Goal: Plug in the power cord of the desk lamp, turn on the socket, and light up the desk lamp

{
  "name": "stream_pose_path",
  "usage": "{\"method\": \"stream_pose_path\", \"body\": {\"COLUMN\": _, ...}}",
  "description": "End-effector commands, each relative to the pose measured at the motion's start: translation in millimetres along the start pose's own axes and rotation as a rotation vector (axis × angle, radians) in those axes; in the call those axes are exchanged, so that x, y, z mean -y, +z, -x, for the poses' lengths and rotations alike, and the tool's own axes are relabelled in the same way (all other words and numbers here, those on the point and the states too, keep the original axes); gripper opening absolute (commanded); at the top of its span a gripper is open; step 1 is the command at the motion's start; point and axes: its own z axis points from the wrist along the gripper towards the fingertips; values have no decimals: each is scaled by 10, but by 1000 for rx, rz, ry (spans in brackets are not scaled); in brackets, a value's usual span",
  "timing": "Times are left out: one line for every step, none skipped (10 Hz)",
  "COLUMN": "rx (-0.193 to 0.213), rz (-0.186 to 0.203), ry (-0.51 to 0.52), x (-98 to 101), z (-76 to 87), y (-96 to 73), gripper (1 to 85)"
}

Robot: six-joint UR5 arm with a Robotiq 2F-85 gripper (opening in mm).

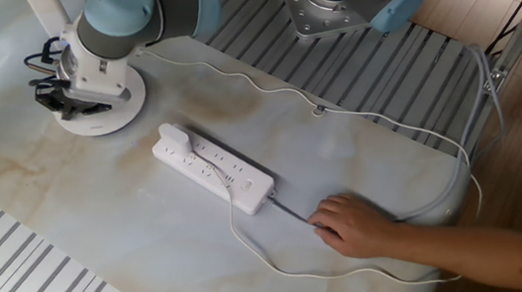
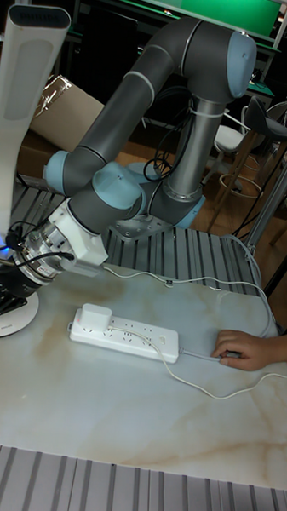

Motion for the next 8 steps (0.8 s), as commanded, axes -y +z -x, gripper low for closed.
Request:
{"method": "stream_pose_path", "body": {"rx": -2, "rz": 33, "ry": 16, "x": -58, "z": -22, "y": -15, "gripper": 10}}
{"method": "stream_pose_path", "body": {"rx": -2, "rz": 43, "ry": 18, "x": -80, "z": -22, "y": -20, "gripper": 10}}
{"method": "stream_pose_path", "body": {"rx": -2, "rz": 56, "ry": 19, "x": -110, "z": -19, "y": -28, "gripper": 10}}
{"method": "stream_pose_path", "body": {"rx": -4, "rz": 70, "ry": 22, "x": -136, "z": -17, "y": -44, "gripper": 10}}
{"method": "stream_pose_path", "body": {"rx": -3, "rz": 86, "ry": 28, "x": -175, "z": -12, "y": -55, "gripper": 10}}
{"method": "stream_pose_path", "body": {"rx": -3, "rz": 97, "ry": 33, "x": -197, "z": -6, "y": -65, "gripper": 10}}
{"method": "stream_pose_path", "body": {"rx": -7, "rz": 111, "ry": 37, "x": -223, "z": -10, "y": -81, "gripper": 10}}
{"method": "stream_pose_path", "body": {"rx": -9, "rz": 132, "ry": 43, "x": -265, "z": -10, "y": -99, "gripper": 10}}
